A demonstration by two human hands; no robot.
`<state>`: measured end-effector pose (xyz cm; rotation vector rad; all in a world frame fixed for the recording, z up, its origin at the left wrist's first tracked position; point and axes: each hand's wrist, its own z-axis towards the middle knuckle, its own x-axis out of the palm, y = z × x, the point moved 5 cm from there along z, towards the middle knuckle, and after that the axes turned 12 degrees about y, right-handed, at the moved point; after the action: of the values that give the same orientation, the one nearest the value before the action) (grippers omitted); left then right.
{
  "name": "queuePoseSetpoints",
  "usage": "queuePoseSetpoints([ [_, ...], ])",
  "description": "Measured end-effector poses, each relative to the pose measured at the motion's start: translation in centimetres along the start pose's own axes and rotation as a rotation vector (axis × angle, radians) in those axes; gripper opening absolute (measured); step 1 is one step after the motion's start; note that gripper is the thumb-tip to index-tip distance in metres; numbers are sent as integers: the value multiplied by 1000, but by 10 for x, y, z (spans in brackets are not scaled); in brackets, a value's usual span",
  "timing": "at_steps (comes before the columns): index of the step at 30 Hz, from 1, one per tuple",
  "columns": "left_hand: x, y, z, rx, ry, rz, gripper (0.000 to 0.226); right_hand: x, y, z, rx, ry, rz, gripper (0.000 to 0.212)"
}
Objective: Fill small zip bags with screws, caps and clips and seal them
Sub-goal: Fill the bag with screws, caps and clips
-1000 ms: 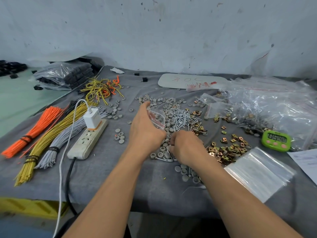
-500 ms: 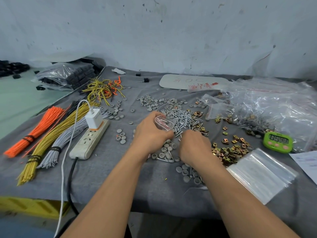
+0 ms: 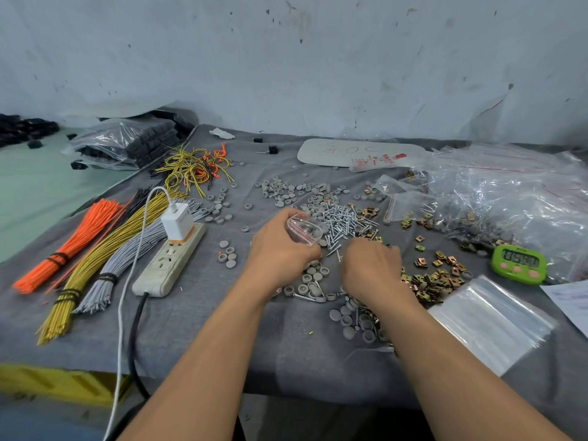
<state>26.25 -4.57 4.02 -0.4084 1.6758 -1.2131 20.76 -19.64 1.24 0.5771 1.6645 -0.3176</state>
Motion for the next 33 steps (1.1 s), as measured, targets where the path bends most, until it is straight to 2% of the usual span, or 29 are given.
queuePoseSetpoints([
  [3,-1,-1,1,11,-8,25,53,-18,-10,-9,-14,-204,304,9],
  [4,-1,-2,1,17,-11,49,54,-24,-12,-13,-67,-266,454,4],
  [6,0,-4,2,27,-8,97,53,-38,-9,-27,-247,-368,665,12],
  [9,8,-5,3,48,57,146,51,-50,3,-46,-468,-407,700,15],
  [13,14,-10,5,126,97,195,41,-47,17,-43,-553,-321,677,16],
  [16,12,-11,4,126,56,138,38,-46,15,-39,-552,-274,915,28],
  [19,2,-8,3,92,-18,-96,37,-47,-9,-27,-346,-394,1109,29],
  [21,-9,-7,2,71,-65,-277,41,-44,-18,-20,-227,-385,1011,29],
  [22,-16,-7,2,77,-92,-364,45,-40,-17,-16,-212,-323,906,29],
  [25,-41,-12,-7,202,-273,-529,51,-11,1,-3,-206,-7,501,28],
  [28,-51,-18,-15,269,-387,-411,50,7,17,4,-194,221,245,31],
  [31,-43,-7,-9,140,-380,-359,50,7,21,9,-194,235,161,25],
  [33,-43,-6,-6,140,-393,-328,49,9,21,10,-175,201,150,22],
])
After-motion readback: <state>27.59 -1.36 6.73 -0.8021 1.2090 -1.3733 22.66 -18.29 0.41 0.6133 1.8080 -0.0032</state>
